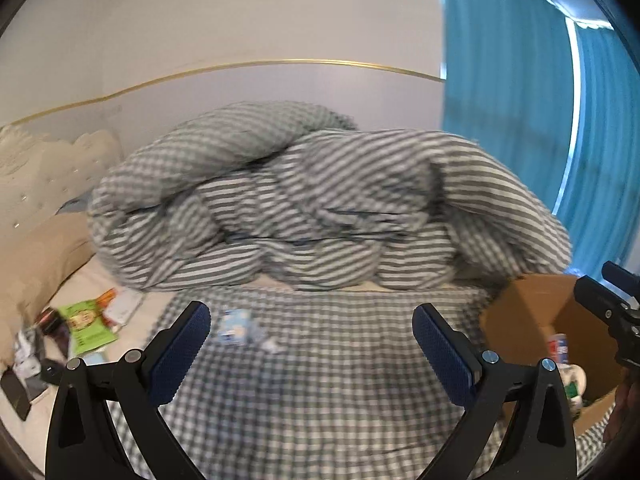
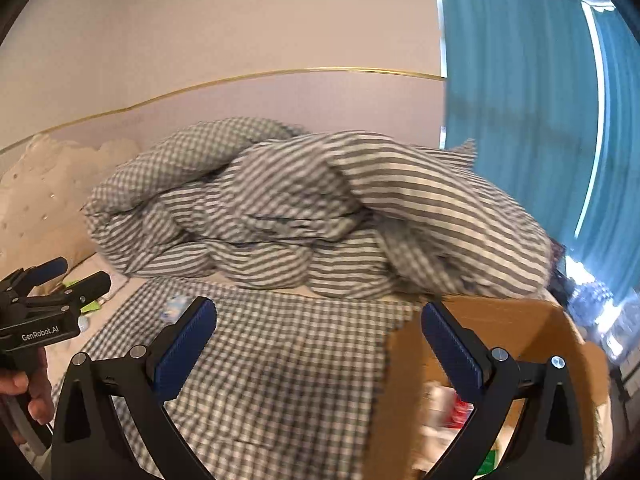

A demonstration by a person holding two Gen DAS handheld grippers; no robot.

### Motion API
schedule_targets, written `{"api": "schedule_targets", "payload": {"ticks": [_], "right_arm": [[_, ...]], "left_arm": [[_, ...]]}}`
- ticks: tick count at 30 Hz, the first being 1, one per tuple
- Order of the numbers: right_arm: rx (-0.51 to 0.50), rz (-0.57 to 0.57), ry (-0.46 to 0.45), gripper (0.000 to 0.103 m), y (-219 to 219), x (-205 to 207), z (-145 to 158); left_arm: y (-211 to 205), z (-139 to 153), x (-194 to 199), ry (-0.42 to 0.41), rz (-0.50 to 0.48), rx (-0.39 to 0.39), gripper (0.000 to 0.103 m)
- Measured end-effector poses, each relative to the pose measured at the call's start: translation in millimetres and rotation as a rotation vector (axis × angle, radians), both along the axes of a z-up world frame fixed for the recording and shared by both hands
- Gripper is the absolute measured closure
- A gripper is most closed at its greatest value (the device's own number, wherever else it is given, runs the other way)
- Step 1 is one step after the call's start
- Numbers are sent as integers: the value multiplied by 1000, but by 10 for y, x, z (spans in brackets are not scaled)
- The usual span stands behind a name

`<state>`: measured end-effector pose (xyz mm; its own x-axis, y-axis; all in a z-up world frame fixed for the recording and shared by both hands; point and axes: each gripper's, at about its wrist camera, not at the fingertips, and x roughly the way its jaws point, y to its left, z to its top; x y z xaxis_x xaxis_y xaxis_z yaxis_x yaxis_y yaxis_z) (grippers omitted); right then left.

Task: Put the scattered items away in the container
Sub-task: 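Bring both grippers back over the tissue pack and white tube on the bed, then grasp the blue tissue pack with the left gripper while the right gripper grasps the white tube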

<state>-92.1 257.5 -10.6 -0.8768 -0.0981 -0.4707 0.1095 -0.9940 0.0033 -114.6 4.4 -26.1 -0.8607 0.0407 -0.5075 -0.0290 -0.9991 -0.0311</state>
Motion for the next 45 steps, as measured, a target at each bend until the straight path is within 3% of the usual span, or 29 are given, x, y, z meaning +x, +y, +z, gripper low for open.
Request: {"api": "schedule_targets", "payload": {"ticks": [8,19,27,35,40,45], "right_arm": [[26,98,-22,0,-636,-309,-153],[87,240,-125,0,-1440,-886,-781],[98,283,-204,0,-1761,-1290,-1267],[95,294,-270,0,-1815,-1585,-1695],[87,294,-294,0,-1780,-1652,-1844],[79,290,-306,0,-1764,-1702,-1933]], "left_arm": [[-849,-211,-126,-35,128,16,0],[-1508,-808,-519,-113,192,16,0],[-1573,-1284,-959,-183,140,12,0],[-1323,-1758,-1536,-235,62,-25,0],[-1170,-2011,-1855,-280,13,-5,0],[-1157,-2260,-2069,-335,36,21,0]]}}
